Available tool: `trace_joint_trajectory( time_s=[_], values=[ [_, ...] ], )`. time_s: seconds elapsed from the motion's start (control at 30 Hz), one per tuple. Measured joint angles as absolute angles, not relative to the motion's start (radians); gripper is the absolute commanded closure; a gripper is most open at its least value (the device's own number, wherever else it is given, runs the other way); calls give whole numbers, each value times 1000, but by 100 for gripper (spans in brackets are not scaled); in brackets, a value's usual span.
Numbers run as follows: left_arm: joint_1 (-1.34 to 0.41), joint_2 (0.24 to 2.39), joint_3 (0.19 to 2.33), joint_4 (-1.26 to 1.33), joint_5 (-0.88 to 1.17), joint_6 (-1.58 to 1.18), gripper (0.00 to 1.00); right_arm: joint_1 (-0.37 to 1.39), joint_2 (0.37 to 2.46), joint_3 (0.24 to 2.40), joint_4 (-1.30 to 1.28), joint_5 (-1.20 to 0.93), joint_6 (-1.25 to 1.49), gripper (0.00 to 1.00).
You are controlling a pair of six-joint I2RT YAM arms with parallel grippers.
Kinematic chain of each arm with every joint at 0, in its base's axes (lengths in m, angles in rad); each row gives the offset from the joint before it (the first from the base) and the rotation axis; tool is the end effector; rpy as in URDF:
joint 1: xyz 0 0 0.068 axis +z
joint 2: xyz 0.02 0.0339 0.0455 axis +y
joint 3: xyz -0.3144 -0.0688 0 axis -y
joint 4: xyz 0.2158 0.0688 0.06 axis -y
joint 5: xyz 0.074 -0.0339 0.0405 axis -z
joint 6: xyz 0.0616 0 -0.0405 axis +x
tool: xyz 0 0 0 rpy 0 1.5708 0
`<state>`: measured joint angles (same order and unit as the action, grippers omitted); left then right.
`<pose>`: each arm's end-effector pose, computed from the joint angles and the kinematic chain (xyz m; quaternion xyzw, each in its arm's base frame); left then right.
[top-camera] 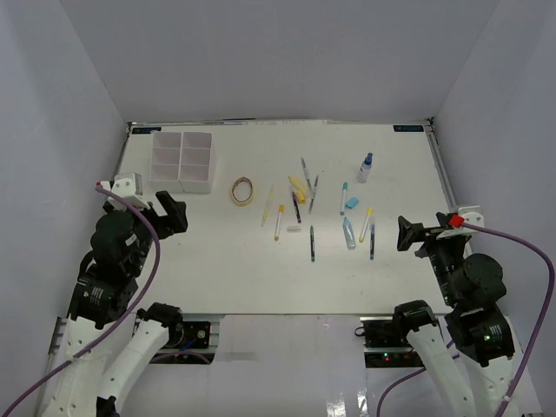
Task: Sort the stationery into containers
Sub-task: Pick up the pen from the center of the board.
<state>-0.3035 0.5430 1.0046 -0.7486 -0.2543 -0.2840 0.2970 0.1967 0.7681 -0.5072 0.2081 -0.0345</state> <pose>0.0480 0.0012 0.3880 -0.0682 0.7952 -0.0747 0.5979 -0.0013 -0.0137 0.3507 -0.0375 0.6835 0.0245 0.7285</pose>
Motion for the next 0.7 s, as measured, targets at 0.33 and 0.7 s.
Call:
trace_joint_trajectory(
  time_s=[0.33, 0.7],
  values=[
    [-303, 606, 987, -744, -207, -337, 2, 297, 328, 822, -564, 166, 20, 10],
    [-303, 796, 957, -642, -128, -405, 2, 297, 692, 1193, -690, 125, 83, 10]
  ],
)
